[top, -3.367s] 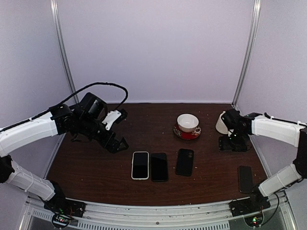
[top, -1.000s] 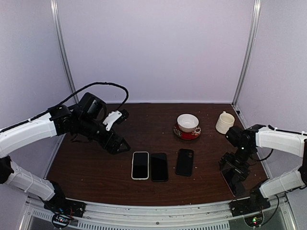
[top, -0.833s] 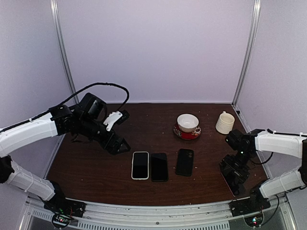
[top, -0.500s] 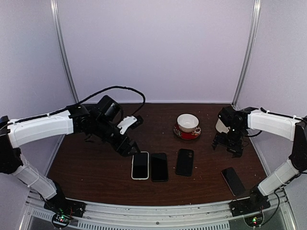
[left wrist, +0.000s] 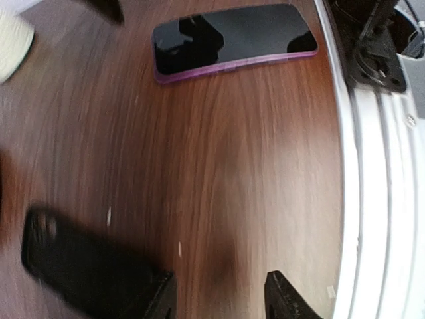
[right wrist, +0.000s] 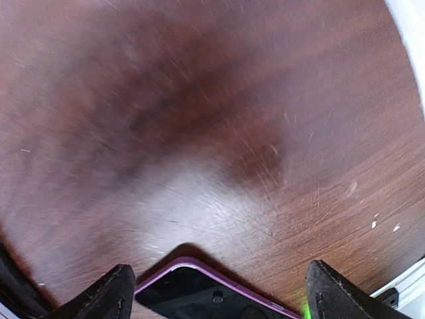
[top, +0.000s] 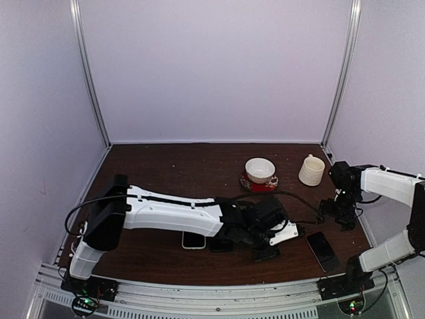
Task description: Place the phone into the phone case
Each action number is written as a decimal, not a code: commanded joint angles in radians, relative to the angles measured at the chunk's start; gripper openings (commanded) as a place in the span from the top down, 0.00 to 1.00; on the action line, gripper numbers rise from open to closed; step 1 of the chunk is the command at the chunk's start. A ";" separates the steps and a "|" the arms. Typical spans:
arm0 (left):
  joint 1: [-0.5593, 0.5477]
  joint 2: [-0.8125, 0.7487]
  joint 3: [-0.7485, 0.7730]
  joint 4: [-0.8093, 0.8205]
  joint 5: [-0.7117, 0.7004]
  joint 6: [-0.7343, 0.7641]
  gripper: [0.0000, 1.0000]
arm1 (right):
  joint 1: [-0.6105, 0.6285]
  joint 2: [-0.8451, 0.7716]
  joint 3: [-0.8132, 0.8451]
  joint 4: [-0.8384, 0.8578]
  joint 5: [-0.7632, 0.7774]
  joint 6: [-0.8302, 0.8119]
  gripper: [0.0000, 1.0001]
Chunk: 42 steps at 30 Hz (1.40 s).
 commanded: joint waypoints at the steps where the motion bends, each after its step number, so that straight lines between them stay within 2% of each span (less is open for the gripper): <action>1: -0.048 0.154 0.155 0.192 -0.138 0.187 0.52 | -0.012 0.025 -0.074 0.055 -0.052 0.003 0.08; 9: -0.067 0.319 0.254 0.321 -0.154 0.259 0.52 | -0.007 0.037 -0.157 0.094 -0.142 0.041 0.27; 14: -0.091 0.373 0.262 0.386 -0.146 0.279 0.53 | 0.029 -0.001 -0.164 0.093 -0.168 0.074 0.32; 19: -0.100 0.395 0.252 0.411 -0.154 0.274 0.56 | 0.118 -0.005 -0.182 0.164 -0.196 0.152 0.39; 23: -0.097 0.330 0.133 0.473 -0.222 0.264 0.58 | 0.220 0.030 -0.149 0.221 -0.221 0.205 0.46; 26: -0.078 0.216 -0.008 0.538 -0.175 0.262 0.57 | 0.267 0.034 -0.093 0.209 -0.221 0.199 0.48; 28: -0.065 0.164 -0.064 0.547 -0.143 0.245 0.56 | 0.278 0.015 -0.059 0.214 -0.217 0.188 0.54; 30: -0.058 0.127 -0.100 0.544 -0.132 0.227 0.55 | 0.299 0.004 -0.019 0.222 -0.211 0.165 0.56; 33: -0.050 0.099 -0.143 0.551 -0.114 0.231 0.52 | 0.309 0.005 0.045 0.118 -0.202 0.131 0.52; 35: -0.044 0.110 -0.128 0.523 -0.106 0.233 0.51 | 0.308 -0.022 0.082 -0.033 -0.053 0.151 0.49; 37: -0.036 0.134 -0.080 0.476 -0.089 0.211 0.50 | 0.300 -0.064 0.088 -0.138 0.096 0.185 0.39; 39: -0.026 0.157 -0.037 0.454 -0.066 0.174 0.50 | 0.274 -0.106 0.033 -0.137 0.133 0.213 0.32; 41: -0.020 0.177 -0.006 0.446 -0.059 0.159 0.50 | 0.256 -0.127 -0.034 -0.082 0.095 0.242 0.19; 42: -0.019 0.182 0.002 0.448 -0.059 0.159 0.48 | 0.255 -0.129 -0.062 -0.058 0.074 0.260 0.17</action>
